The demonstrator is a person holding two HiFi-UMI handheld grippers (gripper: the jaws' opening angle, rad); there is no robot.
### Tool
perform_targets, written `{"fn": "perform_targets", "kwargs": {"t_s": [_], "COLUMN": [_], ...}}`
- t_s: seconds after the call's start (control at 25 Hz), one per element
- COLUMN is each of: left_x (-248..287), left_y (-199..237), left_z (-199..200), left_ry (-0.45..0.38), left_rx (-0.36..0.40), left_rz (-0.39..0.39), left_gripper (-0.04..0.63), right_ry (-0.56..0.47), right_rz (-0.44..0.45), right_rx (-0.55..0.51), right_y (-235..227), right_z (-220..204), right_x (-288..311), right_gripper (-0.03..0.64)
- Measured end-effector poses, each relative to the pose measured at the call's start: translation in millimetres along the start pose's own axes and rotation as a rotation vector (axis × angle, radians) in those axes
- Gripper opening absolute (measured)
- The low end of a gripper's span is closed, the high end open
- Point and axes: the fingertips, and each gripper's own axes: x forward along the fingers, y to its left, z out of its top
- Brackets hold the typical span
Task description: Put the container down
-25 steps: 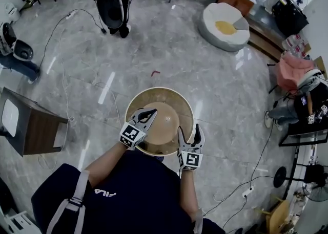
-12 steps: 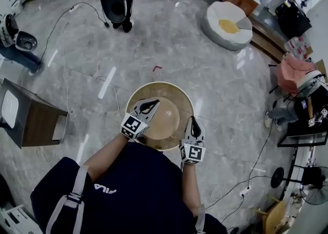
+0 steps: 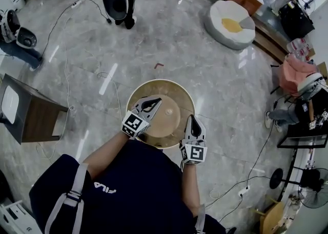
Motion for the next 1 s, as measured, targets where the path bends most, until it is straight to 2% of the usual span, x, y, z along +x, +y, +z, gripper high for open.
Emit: {"fn": "perform_targets", "kwargs": {"t_s": [0.6, 1.0], "left_x": [9.9, 14.4], "left_y": [7.2, 13.0], "left_z": [-1.5, -1.4], "left_ry": [0.012, 0.010], "left_rx": [0.000, -0.004], "left_rz": [-0.006, 0.008], "left_gripper": [0.025, 0.025], "right_ry": [0.003, 0.009], "right_rz": [0.020, 0.067], "right_rx": [0.028, 0.037], "right_y": [-5.0, -1.9], "right_z": [2.0, 1.6], "right_x": [12.2, 17.7], "right_gripper": [0.026, 0.026]}}
